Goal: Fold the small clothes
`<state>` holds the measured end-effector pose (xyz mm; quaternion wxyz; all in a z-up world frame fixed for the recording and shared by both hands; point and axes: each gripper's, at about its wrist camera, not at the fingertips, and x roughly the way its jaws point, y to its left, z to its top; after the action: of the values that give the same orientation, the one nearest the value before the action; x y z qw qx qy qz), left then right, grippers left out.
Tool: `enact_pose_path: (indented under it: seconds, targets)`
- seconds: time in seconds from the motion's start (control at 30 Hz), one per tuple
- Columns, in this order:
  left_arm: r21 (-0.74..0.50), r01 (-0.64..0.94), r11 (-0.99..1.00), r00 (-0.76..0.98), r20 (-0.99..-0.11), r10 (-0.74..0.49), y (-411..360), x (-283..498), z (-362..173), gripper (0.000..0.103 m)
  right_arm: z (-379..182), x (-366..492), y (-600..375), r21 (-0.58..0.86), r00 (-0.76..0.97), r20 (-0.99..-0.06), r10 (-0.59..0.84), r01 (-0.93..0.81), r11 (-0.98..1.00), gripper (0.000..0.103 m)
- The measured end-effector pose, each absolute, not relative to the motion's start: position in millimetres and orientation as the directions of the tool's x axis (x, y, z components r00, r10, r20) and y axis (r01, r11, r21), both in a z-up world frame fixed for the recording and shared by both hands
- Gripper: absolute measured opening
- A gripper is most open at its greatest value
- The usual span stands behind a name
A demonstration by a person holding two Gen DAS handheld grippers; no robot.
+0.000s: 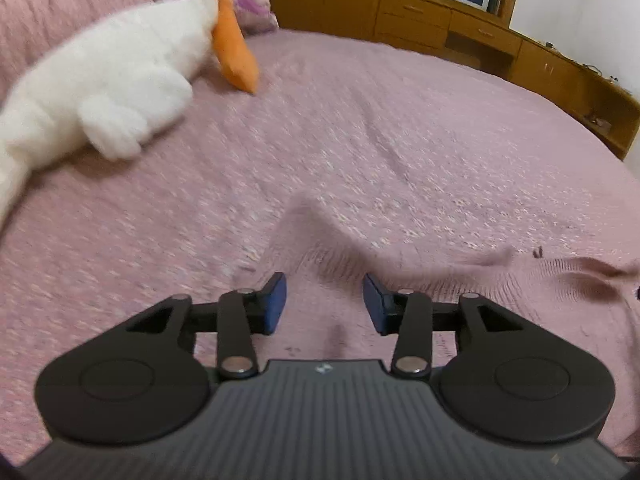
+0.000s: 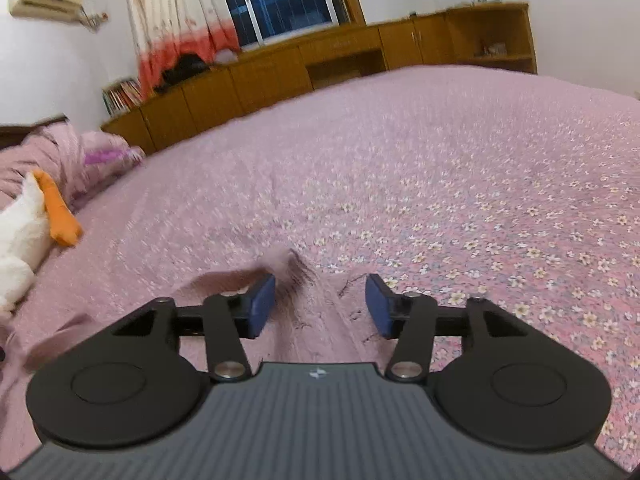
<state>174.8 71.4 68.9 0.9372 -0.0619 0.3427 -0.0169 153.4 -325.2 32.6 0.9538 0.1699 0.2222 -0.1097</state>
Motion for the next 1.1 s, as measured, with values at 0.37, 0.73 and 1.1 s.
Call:
enact_pose_path:
  seconds: [0.37,0.73,1.1]
  targets:
    - [-0.091,-0.002,0.996,0.761,-0.646,-0.057,78.4,175.7,48.6,0.055,20.2,149.9,-318.4,0.247,0.878,-0.468,-0.102,0.241,0.939,0.064]
    - [-0.052,-0.004,0.999,0.714,-0.699,-0.034,75.8,178.7,36.4,0.055,16.5,155.2,-320.4,0.243,0.861,-0.497,-0.109,0.258,0.935,0.073]
    - [-0.028,-0.058,0.998,0.700,-0.714,0.020,71.0,179.0,35.3,0.055,11.4,137.9,-327.0,0.342,0.864,-0.500,-0.068,0.269,0.901,0.078]
